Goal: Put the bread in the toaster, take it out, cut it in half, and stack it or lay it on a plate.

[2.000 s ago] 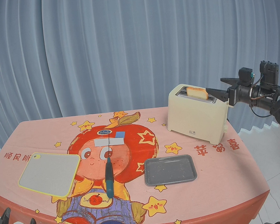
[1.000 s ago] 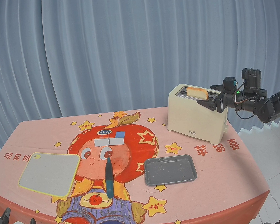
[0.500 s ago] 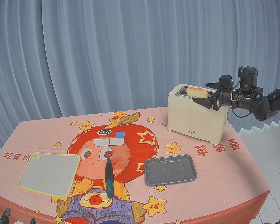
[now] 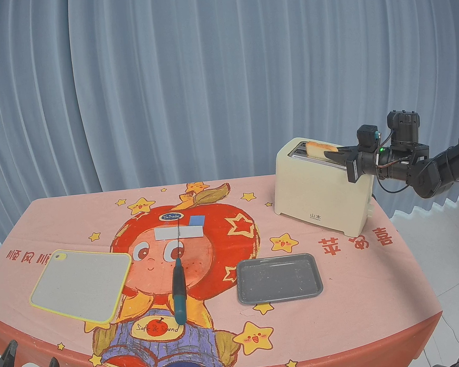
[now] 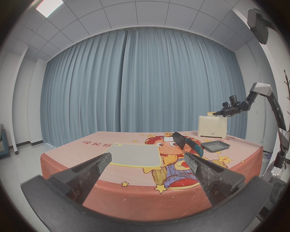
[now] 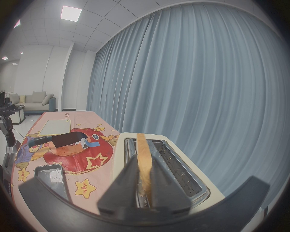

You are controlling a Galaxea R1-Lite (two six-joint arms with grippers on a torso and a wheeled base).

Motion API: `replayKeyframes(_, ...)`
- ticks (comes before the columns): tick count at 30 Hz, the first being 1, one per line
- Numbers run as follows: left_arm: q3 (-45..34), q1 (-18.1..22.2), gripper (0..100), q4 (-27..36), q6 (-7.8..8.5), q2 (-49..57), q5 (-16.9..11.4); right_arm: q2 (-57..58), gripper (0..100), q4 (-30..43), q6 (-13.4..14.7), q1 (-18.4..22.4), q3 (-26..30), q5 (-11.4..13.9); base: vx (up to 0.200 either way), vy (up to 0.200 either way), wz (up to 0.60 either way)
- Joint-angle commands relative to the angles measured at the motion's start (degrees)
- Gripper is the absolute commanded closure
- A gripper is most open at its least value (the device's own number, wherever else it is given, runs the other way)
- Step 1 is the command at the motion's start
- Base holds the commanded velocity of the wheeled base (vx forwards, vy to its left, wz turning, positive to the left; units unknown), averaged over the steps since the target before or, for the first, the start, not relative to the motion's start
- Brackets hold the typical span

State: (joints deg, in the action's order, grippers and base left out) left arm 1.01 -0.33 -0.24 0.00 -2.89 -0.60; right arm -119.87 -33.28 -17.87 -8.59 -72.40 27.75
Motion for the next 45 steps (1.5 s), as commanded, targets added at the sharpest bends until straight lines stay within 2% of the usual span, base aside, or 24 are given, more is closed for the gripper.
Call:
replayKeyframes(1,-1.0,0.0,0,0.0,0.0,0.0,0.0,0.5,100,0.0,-0.1,-0.1,0.1,0.0,0.0,0.0,0.0)
replayKeyframes(16,-1.0,0.0,0,0.0,0.0,0.0,0.0,3.9,100,2.3,0.2,0.3,-0.5,0.1,0.0,0.0,0.0)
replayKeyframes(29,-1.0,0.0,0,0.0,0.0,0.0,0.0,10.5,100,3.9,5.7,0.2,-0.4,-0.1,0.0,0.0,0.0)
replayKeyframes(34,-1.0,0.0,0,0.0,0.0,0.0,0.0,12.5,100,5.7,8.2,-0.1,-0.5,-4.0,0.0,0.0,0.0)
replayKeyframes(41,-1.0,0.0,0,0.0,0.0,0.0,0.0,13.8,100,5.5,8.8,-0.6,0.2,-5.6,0.0,0.0,0.0)
replayKeyframes(45,-1.0,0.0,0,0.0,0.0,0.0,0.0,14.4,100,4.7,8.8,-1.6,1.3,-10.6,0.0,0.0,0.0)
